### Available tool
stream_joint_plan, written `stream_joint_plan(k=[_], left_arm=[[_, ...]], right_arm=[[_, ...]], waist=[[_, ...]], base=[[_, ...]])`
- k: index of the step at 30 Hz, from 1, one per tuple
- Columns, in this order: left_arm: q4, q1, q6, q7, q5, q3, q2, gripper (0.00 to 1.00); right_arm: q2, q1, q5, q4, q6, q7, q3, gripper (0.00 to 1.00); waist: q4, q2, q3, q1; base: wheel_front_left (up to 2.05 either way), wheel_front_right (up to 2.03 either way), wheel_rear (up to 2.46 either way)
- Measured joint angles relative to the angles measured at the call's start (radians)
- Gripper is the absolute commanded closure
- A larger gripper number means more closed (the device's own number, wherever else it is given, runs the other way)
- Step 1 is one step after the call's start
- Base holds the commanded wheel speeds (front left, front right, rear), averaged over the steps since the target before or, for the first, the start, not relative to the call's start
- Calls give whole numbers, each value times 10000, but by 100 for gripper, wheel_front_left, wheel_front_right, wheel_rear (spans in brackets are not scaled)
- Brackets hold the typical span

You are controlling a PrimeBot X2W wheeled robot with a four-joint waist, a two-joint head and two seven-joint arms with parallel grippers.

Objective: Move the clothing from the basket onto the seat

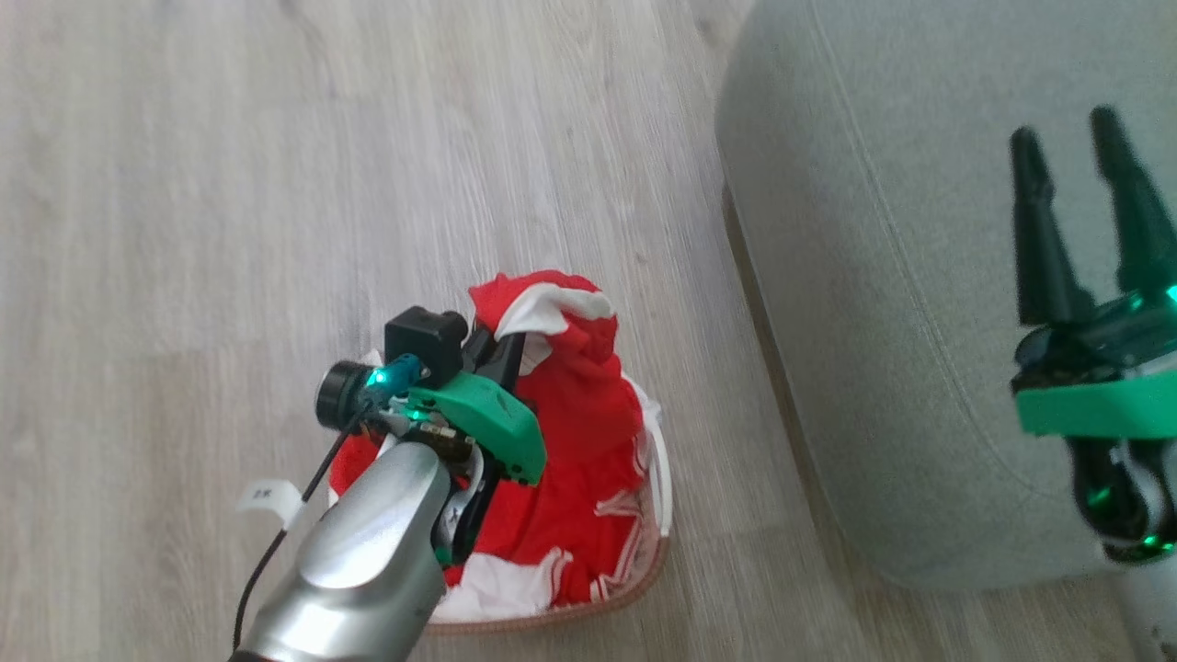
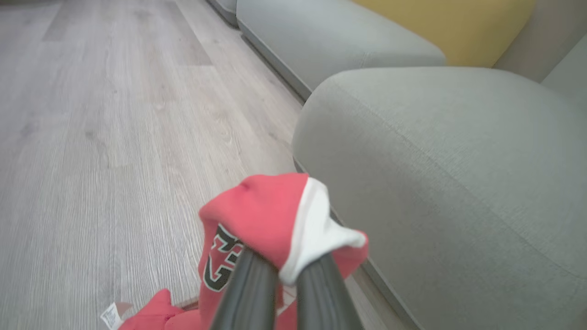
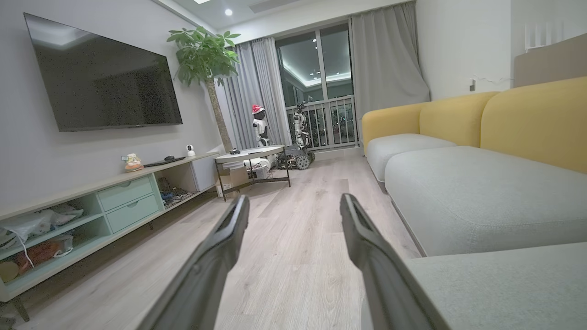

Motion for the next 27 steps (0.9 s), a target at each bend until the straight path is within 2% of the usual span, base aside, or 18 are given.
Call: stream_joint_plan(k=[10, 17, 27], left_arm=[[-1457, 221, -364, 2, 487, 433, 88, 100], [-2322, -238, -372, 545, 485, 412, 107, 100], [-3873, -1066, -261, 1298, 485, 382, 105, 100]], right_arm=[[263, 733, -226, 407, 0, 2, 671, 0], [324, 1100, -341, 623, 0, 2, 1396, 0], [236, 1416, -556, 848, 0, 2, 2130, 0]], waist=[[284, 0, -1266, 0], [299, 0, -1695, 0], [318, 0, -1737, 0]], base=[[0, 0, 0], [0, 0, 0], [0, 0, 0]])
